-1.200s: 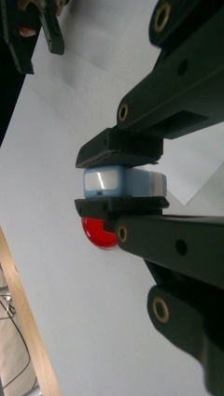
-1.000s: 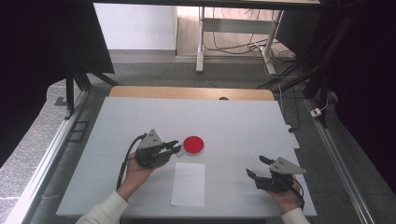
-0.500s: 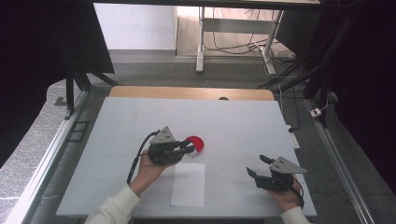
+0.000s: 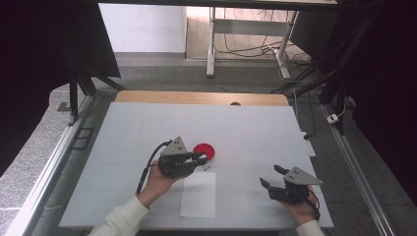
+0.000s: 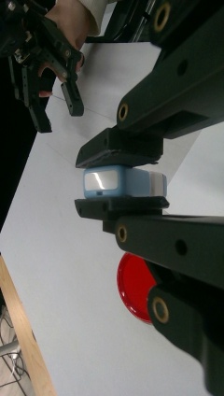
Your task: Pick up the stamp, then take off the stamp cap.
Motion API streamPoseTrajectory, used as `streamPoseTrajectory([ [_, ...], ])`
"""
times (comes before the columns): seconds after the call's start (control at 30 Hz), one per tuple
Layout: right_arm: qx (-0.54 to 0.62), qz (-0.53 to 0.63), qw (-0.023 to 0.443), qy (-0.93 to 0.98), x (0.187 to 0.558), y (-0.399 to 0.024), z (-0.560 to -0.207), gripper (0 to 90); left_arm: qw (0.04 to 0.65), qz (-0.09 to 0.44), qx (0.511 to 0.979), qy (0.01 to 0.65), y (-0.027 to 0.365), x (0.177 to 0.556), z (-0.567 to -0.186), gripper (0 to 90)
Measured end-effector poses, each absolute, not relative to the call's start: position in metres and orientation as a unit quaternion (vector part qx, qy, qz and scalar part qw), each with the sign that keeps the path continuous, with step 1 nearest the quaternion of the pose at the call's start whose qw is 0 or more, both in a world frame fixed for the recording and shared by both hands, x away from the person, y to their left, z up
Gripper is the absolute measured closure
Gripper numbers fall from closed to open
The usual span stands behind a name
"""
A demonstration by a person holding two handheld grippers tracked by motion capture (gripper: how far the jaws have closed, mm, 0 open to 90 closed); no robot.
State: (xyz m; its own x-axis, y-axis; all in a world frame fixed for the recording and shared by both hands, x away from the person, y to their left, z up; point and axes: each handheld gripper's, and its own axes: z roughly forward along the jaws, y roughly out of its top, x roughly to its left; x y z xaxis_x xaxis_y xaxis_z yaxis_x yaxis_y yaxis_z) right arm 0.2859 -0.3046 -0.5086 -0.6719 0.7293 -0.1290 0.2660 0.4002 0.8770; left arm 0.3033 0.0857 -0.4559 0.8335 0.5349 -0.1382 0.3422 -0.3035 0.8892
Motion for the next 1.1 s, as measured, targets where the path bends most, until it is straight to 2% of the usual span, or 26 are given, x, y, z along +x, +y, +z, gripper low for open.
streamPoseTrajectory([
  [1.1, 0.318, 0.480, 0.234, 0.783, 0.277, -0.281, -0.505, 26.6, 0.520, 0.103, 0.798, 0.287, 0.083, 0.309, -0.457, 74.7],
])
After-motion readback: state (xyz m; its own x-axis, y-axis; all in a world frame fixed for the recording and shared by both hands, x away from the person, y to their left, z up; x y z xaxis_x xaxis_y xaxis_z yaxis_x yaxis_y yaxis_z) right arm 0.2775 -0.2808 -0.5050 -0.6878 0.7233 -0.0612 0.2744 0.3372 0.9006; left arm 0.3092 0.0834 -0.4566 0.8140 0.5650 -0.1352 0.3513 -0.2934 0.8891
